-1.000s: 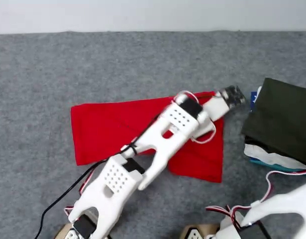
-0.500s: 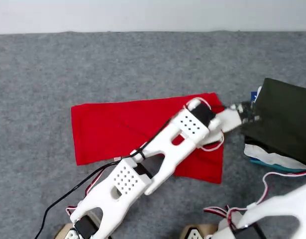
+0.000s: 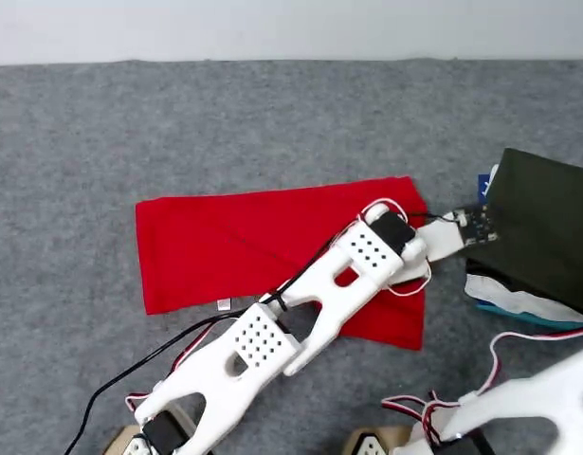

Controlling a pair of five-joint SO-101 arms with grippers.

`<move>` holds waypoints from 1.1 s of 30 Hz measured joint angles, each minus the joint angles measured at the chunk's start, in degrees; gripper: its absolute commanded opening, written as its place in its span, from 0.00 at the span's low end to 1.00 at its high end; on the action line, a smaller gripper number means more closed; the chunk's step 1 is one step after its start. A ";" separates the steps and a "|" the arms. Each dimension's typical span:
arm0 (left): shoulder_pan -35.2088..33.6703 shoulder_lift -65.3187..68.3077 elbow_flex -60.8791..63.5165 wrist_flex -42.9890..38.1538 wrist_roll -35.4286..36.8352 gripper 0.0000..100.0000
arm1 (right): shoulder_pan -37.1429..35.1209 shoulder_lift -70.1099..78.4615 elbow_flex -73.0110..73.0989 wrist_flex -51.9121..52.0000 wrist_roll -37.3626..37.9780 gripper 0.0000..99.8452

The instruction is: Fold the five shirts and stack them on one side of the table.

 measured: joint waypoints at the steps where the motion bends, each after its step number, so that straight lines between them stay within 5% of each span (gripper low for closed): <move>1: 0.00 0.18 -0.97 -0.09 0.62 0.05 | 0.00 0.00 0.00 0.00 0.00 0.02; 19: -1.05 -4.13 -16.53 12.40 2.02 0.08 | 0.00 0.00 0.00 0.00 0.00 0.02; 24: 0.09 -12.22 -4.13 12.40 2.02 0.19 | 0.00 0.00 0.00 0.00 0.00 0.02; 33: 6.42 -27.78 33.67 12.31 2.02 0.21 | 0.00 0.00 0.00 0.00 0.00 0.02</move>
